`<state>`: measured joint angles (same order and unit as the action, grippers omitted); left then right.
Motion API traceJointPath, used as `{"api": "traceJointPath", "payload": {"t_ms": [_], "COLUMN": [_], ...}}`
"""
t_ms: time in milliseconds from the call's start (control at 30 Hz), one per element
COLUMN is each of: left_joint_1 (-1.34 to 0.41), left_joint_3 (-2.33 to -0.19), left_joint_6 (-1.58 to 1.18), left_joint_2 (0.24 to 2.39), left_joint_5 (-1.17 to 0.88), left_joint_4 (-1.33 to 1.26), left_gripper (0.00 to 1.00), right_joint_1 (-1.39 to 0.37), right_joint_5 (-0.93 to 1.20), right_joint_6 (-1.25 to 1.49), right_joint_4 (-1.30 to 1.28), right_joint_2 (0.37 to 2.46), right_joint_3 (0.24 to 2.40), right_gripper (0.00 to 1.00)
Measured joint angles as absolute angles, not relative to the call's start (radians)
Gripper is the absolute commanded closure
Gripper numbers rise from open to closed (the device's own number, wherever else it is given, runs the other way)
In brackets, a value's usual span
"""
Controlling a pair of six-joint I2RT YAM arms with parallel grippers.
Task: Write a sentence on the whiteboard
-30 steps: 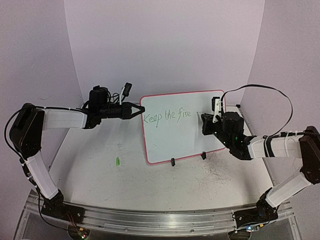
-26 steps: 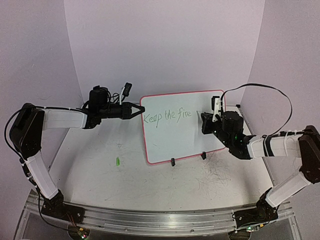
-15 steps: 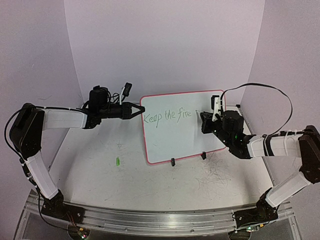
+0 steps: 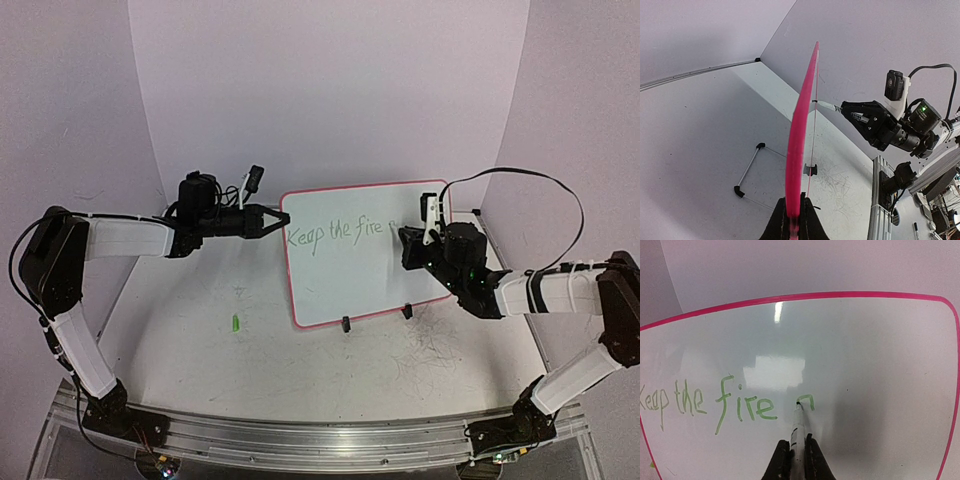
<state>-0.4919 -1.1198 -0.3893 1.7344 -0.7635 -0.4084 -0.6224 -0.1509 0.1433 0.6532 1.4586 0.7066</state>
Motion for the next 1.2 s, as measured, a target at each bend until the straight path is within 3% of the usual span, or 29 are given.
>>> {"api": "traceJointPath", "payload": {"t_ms": [1200], "left_joint_1": [-0.493], "left_joint_3": [-1.12], "left_joint_6": [-0.39], "left_joint_2": [1.734], "left_joint_5": [-0.757], "left_joint_4": [-0.401], "left_gripper": [1.0], "right_joint_1": [-0.623], "right_joint_5": [-0.2], "right_joint_6": [0.149], "right_joint_4": [0.666], "right_joint_2": [1.465], "right_joint_3": [0.692], "right_gripper": [1.0]}}
